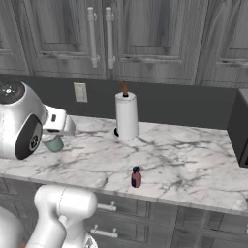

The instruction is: Move the drinks to the dining counter.

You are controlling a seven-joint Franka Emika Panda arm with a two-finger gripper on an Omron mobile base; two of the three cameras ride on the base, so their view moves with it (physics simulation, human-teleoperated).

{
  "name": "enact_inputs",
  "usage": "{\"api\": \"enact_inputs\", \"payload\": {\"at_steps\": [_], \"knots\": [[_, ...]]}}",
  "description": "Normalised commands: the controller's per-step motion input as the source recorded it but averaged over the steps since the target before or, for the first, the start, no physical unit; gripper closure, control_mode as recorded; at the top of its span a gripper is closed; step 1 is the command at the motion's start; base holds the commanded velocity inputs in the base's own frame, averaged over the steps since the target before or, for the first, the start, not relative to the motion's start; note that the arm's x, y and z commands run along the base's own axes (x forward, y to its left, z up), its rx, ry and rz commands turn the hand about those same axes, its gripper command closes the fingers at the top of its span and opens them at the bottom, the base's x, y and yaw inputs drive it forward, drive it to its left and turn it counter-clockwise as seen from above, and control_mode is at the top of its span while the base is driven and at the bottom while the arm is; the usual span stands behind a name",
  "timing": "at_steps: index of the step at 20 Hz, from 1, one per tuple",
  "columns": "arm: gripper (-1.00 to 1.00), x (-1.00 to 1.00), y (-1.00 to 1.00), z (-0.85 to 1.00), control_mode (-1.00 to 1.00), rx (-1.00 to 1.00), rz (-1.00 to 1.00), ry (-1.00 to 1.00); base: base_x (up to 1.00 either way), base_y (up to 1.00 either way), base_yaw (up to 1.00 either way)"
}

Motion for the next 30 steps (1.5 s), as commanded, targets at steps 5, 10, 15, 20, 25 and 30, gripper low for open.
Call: {"api": "enact_inputs", "payload": {"at_steps": [5, 10, 15, 20, 25, 30], "knots": [[1.0, -0.3, 0.02, 0.59, -1.0, -0.01, 0.0, 0.03, 0.0, 0.0, 0.0], [1.0, -0.24, 0.1, 0.2, -1.0, 0.03, 0.0, 0.1, 0.0, 0.0, 0.0], [1.0, 0.0, 0.0, 0.0, 1.0, 0.0, 0.0, 0.0, -0.77, 0.48, -0.01], [1.0, 0.0, 0.0, 0.0, 1.0, 0.0, 0.0, 0.0, -0.17, 0.93, 0.64], [1.0, 0.0, 0.0, 0.0, 1.0, 0.0, 0.0, 0.0, 0.0, 0.21, 0.98], [1.0, 0.0, 0.0, 0.0, 1.0, 0.0, 0.0, 0.0, 0.0, 0.0, 1.0]]}}
